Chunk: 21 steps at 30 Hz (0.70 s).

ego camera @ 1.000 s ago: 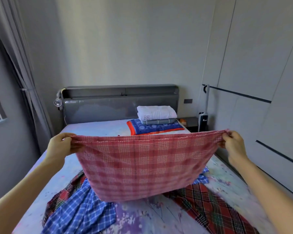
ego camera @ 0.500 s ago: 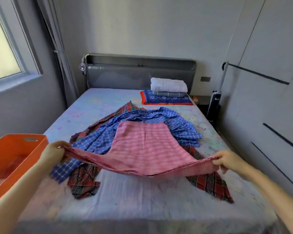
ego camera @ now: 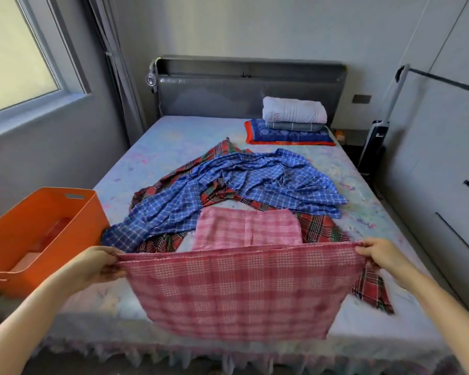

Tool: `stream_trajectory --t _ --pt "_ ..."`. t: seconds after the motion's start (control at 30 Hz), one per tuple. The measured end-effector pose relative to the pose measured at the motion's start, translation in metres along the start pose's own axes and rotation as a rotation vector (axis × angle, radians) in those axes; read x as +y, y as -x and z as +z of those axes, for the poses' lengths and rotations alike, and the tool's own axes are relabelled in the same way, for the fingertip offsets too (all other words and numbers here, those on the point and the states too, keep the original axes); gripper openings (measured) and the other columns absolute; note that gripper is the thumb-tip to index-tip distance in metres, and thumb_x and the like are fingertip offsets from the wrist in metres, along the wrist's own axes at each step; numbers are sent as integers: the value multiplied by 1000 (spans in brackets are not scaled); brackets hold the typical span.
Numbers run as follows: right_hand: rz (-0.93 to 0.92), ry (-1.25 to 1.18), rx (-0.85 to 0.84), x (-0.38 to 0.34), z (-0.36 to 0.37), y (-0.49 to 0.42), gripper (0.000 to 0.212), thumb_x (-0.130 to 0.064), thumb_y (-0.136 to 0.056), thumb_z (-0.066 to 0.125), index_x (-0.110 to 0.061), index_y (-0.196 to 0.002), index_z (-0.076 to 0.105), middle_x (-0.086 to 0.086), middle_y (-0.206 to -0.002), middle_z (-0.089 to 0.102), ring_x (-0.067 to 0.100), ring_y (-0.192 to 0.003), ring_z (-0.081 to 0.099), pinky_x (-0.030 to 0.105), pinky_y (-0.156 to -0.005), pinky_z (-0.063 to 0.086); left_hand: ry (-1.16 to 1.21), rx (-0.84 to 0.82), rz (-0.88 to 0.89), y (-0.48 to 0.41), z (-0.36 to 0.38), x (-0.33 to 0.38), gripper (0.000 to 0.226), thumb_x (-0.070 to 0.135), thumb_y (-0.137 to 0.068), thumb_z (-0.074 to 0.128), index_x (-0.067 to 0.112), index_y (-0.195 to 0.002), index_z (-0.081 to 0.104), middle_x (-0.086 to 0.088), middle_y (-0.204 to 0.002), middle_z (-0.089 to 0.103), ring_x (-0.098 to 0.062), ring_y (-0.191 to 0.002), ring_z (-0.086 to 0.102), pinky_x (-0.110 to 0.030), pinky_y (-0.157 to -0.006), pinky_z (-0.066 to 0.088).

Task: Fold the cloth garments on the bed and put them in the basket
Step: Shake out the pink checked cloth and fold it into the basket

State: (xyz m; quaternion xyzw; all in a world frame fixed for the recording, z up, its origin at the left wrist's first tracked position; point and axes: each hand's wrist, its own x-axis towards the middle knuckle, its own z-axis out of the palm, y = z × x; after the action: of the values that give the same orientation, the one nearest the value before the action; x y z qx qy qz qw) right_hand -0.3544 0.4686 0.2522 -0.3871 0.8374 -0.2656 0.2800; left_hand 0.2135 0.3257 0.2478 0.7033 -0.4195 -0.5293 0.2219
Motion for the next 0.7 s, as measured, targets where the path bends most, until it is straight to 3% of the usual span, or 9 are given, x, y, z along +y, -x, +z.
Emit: stream_trajectory --t 0.13,0.3,0.4,0.5,0.6,0.7 --pt "49 -54 121 -15 33 -59 11 -9 -89 59 -2 -84 67 19 -67 64 25 -55 53 29 -55 37 162 -6 -48 -52 31 28 20 -9 -97 30 -9 -94 50 -24 -80 58 -22 -43 65 -27 -40 54" --pt "161 -30 160 -22 72 -144 15 -11 -89 55 -7 -80 65 12 -67 63 27 -62 58 33 -63 44 353 -41 -147 -161 71 65 13 -7 -97 35 -7 -96 48 -26 -91 59 -26 -50 68 -29 -43 56" --pt "228 1 209 -18 94 -191 13 -16 -89 56 -10 -83 67 12 -73 67 30 -69 63 37 -68 50 414 -45 -180 -223 99 83 13 -5 -97 39 -6 -92 50 -22 -86 61 -23 -48 68 -28 -42 55" --pt "276 39 240 -7 118 -248 13 -19 -89 56 -12 -87 66 13 -84 68 30 -73 64 34 -65 47 417 -45 -197 -284 133 99 16 -3 -97 42 -6 -88 54 -20 -80 63 -27 -61 67 -27 -45 56" --pt "292 95 223 -3 138 -284 13 -22 -90 54 -14 -84 63 12 -84 67 31 -77 63 36 -69 47 382 30 -230 -335 159 102 19 -1 -96 44 -5 -81 54 -19 -81 59 -19 -44 65 -25 -42 54" --pt "294 189 192 6 163 -331 24 -19 -89 55 -15 -65 55 10 -74 62 29 -74 59 34 -64 42 324 96 -279 -394 185 93 16 -2 -94 48 -8 -83 56 -20 -78 62 -16 -38 62 -24 -40 53"
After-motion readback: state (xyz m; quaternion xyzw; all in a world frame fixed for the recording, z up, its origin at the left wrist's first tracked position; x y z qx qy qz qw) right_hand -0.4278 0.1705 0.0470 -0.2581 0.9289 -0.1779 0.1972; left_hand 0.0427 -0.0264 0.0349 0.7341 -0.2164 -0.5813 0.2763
